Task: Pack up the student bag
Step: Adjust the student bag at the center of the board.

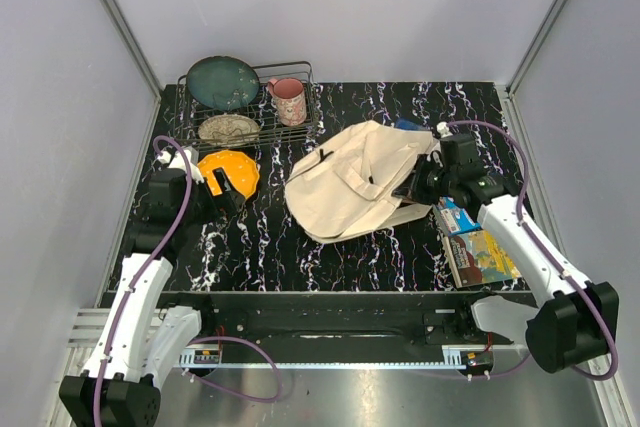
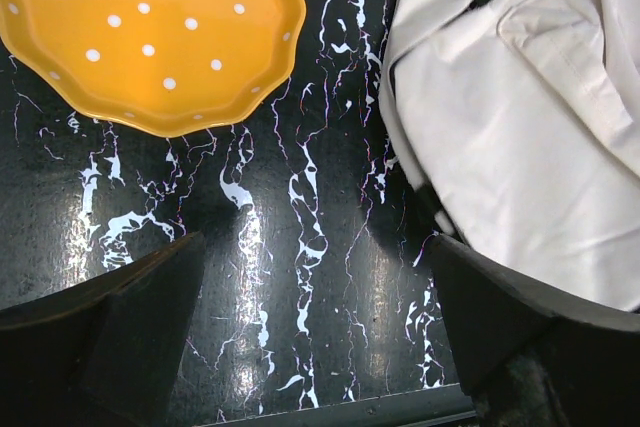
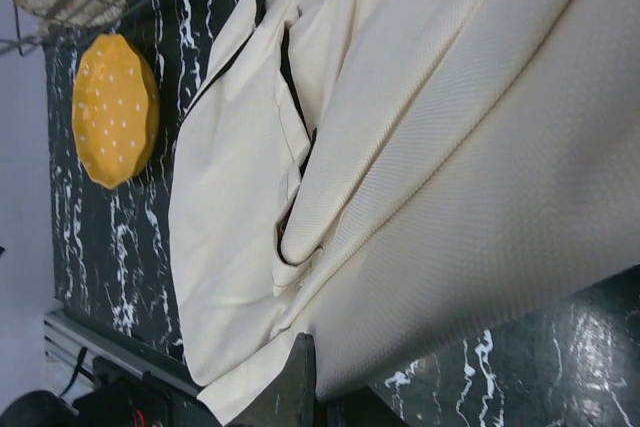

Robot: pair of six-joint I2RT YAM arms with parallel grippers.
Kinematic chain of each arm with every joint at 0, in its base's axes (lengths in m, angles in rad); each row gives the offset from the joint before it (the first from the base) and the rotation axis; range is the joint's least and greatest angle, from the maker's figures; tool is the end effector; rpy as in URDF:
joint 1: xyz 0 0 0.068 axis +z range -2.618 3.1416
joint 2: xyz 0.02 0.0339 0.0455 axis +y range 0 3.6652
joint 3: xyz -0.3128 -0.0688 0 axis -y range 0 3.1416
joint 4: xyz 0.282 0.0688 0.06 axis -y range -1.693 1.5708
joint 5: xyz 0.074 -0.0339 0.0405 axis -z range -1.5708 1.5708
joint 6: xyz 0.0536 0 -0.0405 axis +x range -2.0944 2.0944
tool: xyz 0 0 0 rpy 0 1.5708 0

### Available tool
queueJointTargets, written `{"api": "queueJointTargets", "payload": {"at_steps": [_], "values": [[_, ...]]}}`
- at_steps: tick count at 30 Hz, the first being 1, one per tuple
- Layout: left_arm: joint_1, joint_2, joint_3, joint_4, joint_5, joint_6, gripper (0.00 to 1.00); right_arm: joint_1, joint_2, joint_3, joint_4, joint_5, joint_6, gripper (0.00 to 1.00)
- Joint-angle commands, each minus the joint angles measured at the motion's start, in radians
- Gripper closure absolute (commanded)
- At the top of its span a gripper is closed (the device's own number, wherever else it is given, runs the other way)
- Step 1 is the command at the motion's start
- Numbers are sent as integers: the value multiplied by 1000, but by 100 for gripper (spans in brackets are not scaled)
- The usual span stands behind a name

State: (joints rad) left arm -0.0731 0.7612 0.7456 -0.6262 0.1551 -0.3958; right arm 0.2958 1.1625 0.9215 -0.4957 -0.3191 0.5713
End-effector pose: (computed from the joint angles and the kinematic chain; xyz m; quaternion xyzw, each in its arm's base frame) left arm 0.1770 -0.0213 0.3089 -0.1089 0.8854 -0.1711 0.4183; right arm 0.2596 0.0967 0.3076 0.0602 0.9030 0.2998 0.3019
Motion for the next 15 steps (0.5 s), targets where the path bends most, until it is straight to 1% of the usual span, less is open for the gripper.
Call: {"api": "queueJointTargets", "payload": {"at_steps": [1, 3, 4, 7, 8, 9, 10, 11, 14, 15], "values": [[6, -14, 12, 49, 24, 9, 1, 8, -55, 117, -258, -86, -183, 100], [6, -11, 14, 52, 26, 9, 1, 6, -64, 168, -312, -153, -233, 100], [6, -10, 12, 51, 27, 9, 1, 8, -61, 181, -370, -172, -255, 100], [6, -3, 15, 54, 35, 9, 1, 11, -22, 221, -475, -164, -347, 100], [6, -3, 14, 57, 40, 9, 1, 29, 79, 250, -474, -125, -364, 100], [6, -3, 12, 57, 44, 9, 1, 38, 107, 263, -477, -118, -381, 100], [6, -3, 12, 59, 47, 9, 1, 46, 177, 276, -498, -41, -389, 100], [6, -2, 12, 60, 49, 9, 1, 54, 212, 302, -510, 7, -398, 100], [6, -5, 11, 60, 57, 11, 1, 54, 339, 318, -509, 109, -432, 93], [6, -7, 9, 62, 58, 11, 1, 52, 370, 324, -506, 136, -432, 88]]}}
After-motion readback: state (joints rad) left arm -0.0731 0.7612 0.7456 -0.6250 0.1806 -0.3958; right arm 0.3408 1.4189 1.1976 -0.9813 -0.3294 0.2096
